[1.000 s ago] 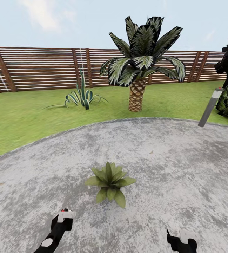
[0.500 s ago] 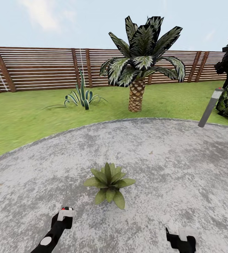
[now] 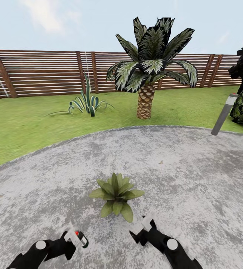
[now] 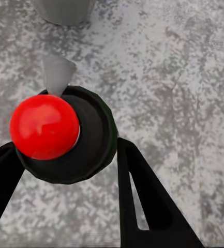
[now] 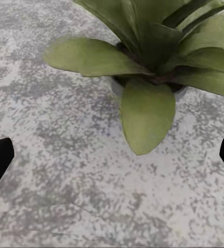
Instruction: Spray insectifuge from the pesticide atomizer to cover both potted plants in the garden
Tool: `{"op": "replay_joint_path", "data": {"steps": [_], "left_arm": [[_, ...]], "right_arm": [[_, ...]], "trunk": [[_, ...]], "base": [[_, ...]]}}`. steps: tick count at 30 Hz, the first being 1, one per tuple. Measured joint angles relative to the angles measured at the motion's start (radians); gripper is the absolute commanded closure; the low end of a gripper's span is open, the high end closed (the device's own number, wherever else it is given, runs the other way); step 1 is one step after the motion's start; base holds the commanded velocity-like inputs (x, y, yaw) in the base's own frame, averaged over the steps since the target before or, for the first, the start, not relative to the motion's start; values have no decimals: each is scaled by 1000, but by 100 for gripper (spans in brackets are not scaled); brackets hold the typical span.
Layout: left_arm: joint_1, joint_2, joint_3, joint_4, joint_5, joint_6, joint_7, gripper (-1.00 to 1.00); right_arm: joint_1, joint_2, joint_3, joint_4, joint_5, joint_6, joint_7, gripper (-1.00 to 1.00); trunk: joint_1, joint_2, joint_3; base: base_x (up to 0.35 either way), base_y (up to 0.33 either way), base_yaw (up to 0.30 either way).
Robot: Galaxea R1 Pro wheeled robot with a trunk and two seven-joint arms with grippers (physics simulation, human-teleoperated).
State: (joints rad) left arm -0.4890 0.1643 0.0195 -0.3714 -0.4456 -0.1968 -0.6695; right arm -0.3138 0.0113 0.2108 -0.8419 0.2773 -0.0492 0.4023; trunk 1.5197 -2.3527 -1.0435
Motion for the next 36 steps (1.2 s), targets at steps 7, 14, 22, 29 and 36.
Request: {"op": "replay_joint_path", "data": {"steps": [7, 14, 22, 29, 36], "left_arm": [[-70, -12, 1, 0, -177, 15, -151, 100], [-83, -34, 0, -26, -257, 22, -220, 100], [-84, -113, 1, -106, -413, 126, -258, 100], [-84, -126, -26, -114, -422, 130, -295, 100], [-84, -161, -51, -115, -423, 129, -304, 100]], "right_arm": [[-102, 24, 65, 0, 82, 71, 178, -100], [-117, 25, 91, 2, 126, 107, 193, -100], [-118, 74, 144, -2, 214, 204, 258, 100], [-118, 93, 171, -8, 246, 227, 312, 100], [-155, 96, 192, -8, 247, 271, 333, 100]], "trunk": [[0, 0, 0], [0, 0, 0], [0, 0, 0], [0, 0, 0], [0, 0, 0]], "base": [[0, 0, 0], [0, 0, 0], [0, 0, 0], [0, 0, 0], [0, 0, 0]]}}
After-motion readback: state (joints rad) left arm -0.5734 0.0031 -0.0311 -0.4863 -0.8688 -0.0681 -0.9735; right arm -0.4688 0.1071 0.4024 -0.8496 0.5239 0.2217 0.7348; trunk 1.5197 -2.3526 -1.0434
